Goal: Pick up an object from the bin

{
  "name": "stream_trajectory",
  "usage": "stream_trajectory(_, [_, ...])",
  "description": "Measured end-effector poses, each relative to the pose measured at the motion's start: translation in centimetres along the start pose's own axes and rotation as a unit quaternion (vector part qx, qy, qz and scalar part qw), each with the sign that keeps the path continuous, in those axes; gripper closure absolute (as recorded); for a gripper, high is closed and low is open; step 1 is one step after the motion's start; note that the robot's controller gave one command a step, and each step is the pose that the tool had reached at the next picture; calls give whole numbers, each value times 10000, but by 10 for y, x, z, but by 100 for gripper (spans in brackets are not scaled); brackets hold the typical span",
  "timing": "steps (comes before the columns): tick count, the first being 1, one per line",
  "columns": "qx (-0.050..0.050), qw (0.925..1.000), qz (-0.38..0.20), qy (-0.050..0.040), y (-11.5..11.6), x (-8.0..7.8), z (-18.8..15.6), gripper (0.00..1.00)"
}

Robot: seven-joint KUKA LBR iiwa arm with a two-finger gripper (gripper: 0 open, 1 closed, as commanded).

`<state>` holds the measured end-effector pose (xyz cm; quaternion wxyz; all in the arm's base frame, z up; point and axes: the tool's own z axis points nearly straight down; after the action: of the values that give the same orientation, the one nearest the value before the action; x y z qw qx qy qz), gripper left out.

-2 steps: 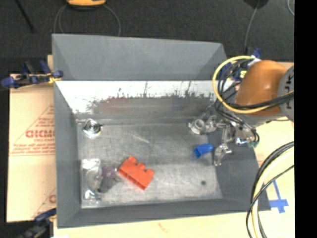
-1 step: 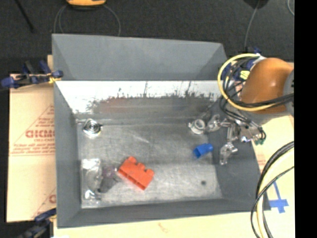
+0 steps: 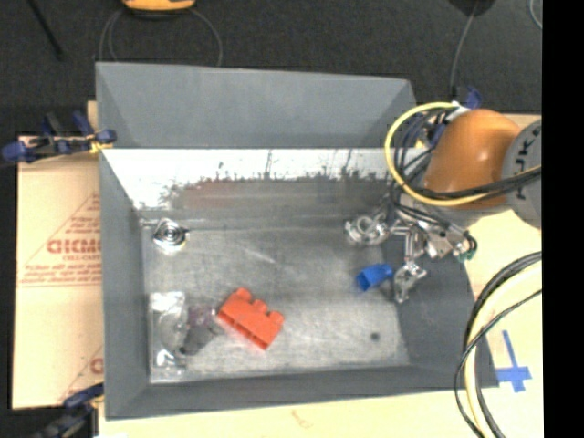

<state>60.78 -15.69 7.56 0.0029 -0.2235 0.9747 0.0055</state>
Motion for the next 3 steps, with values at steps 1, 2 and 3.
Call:
stream_trajectory(1, [26,9999,113,-41,2,4,0,0])
stream_trajectory(2, [72,9999,125,-24,-2,7,0,100])
stream_trajectory(3, [88,9999,133,-8,-4,5,-67,100])
